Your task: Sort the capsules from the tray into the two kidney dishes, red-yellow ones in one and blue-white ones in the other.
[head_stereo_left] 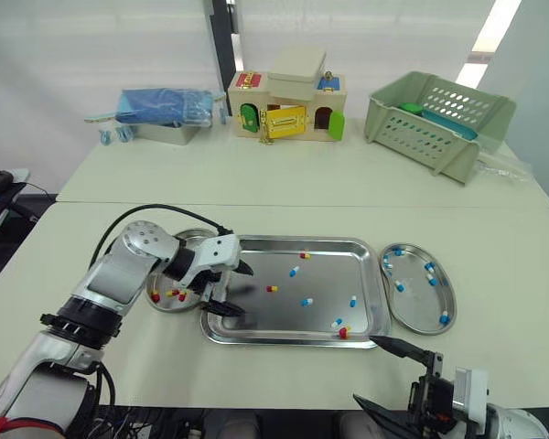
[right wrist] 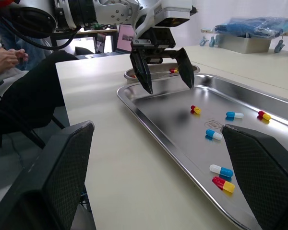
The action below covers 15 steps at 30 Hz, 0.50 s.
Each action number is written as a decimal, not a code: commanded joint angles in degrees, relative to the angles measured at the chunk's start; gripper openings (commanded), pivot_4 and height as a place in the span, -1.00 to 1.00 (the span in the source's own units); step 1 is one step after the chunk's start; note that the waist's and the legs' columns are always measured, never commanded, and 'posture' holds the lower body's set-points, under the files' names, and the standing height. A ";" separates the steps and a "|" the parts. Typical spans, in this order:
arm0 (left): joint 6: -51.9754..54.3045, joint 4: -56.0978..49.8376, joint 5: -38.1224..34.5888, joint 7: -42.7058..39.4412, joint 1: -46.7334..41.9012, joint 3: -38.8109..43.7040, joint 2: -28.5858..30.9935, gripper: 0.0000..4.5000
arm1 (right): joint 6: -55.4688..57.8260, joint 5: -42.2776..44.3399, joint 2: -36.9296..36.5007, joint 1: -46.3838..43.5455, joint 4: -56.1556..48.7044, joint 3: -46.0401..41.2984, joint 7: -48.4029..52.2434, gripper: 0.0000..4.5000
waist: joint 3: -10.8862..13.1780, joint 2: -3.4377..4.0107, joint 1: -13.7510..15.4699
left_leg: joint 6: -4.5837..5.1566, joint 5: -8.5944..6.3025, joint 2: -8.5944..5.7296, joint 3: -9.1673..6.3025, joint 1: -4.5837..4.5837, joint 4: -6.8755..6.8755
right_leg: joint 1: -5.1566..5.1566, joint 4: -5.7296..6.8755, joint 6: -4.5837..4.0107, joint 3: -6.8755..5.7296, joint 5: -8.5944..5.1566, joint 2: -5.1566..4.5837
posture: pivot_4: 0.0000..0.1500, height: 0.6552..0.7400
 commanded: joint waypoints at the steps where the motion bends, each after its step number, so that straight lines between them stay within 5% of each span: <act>1: -0.39 0.49 1.72 2.16 -1.70 -0.40 -2.40 1.00 | -1.29 0.81 -0.55 0.70 -1.46 0.11 -1.44 0.99 | 0.00 0.00 -0.08 | 0.00 0.00 0.00 0.00 0.00 0.00 | -0.01 0.00 0.00 0.00 0.00 0.00 | 1.00 1.00; 9: -1.80 2.77 6.20 3.79 -1.95 -2.35 -4.55 1.00 | -2.01 0.77 -1.82 1.37 -1.46 -0.10 -3.54 0.99 | 0.00 0.00 -0.12 | 0.00 0.00 0.00 -0.03 0.00 0.01 | 0.00 0.01 0.00 -0.01 0.00 0.00 | 1.00 1.00; 15: -2.87 2.72 8.23 4.70 -1.46 -3.18 -5.67 0.30 | -2.64 0.84 -2.31 2.11 -1.80 0.04 -4.66 1.00 | -0.01 0.00 0.00 | 0.00 0.00 -0.02 -0.03 0.00 0.02 | 0.01 0.01 0.00 0.00 0.00 -0.01 | 1.00 1.00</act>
